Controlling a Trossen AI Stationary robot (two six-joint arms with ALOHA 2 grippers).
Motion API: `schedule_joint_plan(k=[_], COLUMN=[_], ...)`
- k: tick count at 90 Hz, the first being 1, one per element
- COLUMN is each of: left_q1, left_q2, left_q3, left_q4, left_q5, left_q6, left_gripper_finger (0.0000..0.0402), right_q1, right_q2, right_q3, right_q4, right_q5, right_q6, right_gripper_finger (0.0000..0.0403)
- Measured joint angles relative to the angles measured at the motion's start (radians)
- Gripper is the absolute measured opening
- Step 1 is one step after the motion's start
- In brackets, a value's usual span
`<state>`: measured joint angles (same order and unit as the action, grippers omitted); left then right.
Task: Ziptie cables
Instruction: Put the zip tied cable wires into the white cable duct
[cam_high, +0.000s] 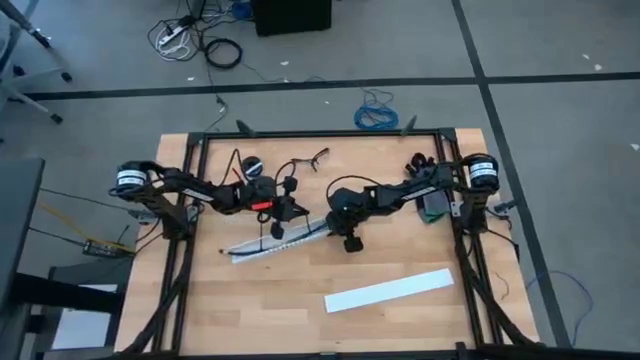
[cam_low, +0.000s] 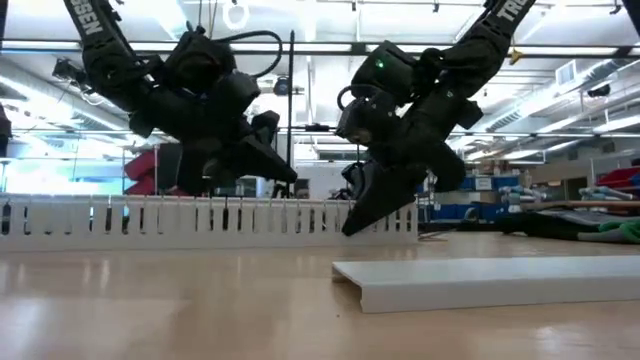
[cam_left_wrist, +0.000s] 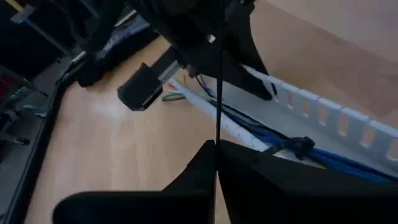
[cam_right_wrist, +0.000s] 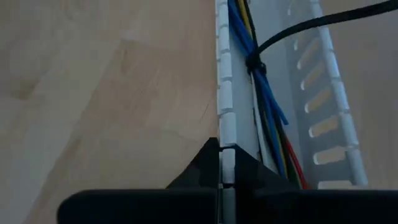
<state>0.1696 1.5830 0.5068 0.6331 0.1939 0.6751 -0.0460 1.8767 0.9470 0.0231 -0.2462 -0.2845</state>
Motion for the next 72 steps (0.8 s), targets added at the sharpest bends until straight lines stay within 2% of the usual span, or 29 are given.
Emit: schedule_joint_plan(k=[36,49,72], left_q1=[-0.002,-0.002,0.0], left_q2=[0.036,0.047,0.056], left_q3=[0.001,0.0,0.0], left_q4=[0.035,0.064,0.063], left_q5=[0.031,0.03,0.028], left_q6=[-0.036,-0.038,-0.039], left_gripper_finger=[0.0,0.0,0.0], right_q1=[0.001,0.0,0.013], right_q2=[0.001,0.002,0.003], right_q3=[-0.002,-0.003,-0.003], right_q4=[0.028,0.043,0.043], right_q5=[0.003,-0.005,-0.007], right_q6=[0.004,0.055,0.02], right_gripper_finger=[0.0,0.0003,0.0003])
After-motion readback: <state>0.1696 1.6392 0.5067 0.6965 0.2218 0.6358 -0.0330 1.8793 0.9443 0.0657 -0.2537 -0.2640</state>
